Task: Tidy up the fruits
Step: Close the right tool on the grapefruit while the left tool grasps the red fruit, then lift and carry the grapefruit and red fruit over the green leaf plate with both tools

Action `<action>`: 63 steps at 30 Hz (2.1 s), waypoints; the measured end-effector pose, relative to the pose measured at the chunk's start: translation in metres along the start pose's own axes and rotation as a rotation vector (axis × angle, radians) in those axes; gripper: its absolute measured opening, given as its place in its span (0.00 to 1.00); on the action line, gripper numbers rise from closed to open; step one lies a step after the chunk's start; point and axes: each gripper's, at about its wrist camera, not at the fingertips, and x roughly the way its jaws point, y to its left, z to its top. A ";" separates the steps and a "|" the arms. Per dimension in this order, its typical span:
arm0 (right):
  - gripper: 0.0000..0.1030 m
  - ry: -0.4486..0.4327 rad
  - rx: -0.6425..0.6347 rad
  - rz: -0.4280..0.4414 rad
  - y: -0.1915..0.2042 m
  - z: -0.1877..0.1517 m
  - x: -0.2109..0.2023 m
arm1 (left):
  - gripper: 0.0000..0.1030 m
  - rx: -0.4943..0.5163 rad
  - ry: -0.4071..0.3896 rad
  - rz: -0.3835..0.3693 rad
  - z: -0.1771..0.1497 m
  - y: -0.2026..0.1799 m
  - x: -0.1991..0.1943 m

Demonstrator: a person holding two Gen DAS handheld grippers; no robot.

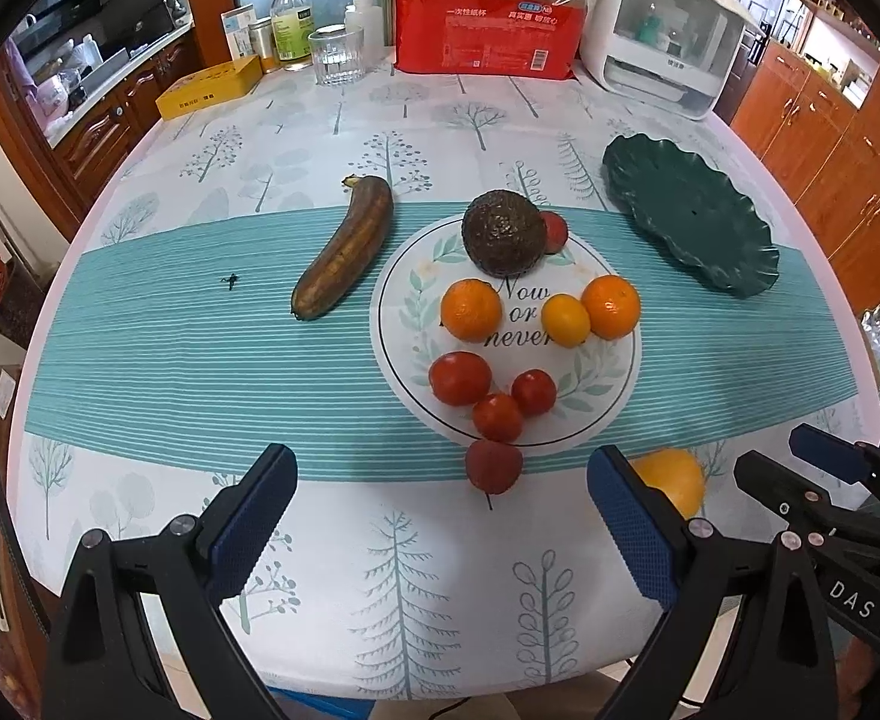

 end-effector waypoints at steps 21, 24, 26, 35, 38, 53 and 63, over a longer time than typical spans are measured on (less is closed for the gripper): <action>0.54 0.109 -0.007 0.157 0.002 -0.008 0.056 | 0.59 -0.055 0.192 -0.173 -0.008 -0.002 0.082; 0.54 0.123 -0.001 0.176 0.001 -0.009 0.060 | 0.52 -0.059 0.223 -0.187 -0.010 -0.003 0.092; 0.54 0.133 -0.004 0.185 0.002 -0.010 0.063 | 0.51 -0.064 0.227 -0.188 -0.010 -0.003 0.095; 0.54 0.137 -0.013 0.184 0.003 -0.010 0.071 | 0.30 -0.076 0.240 -0.208 -0.010 -0.004 0.099; 0.54 0.145 -0.020 0.181 0.004 -0.012 0.073 | 0.30 -0.074 0.240 -0.205 -0.010 -0.005 0.099; 0.52 0.075 0.037 0.225 -0.014 -0.012 0.059 | 0.28 0.002 0.155 -0.192 -0.008 -0.027 0.077; 0.52 -0.093 0.105 0.263 -0.043 -0.002 0.014 | 0.28 0.051 0.038 -0.269 0.018 -0.050 0.025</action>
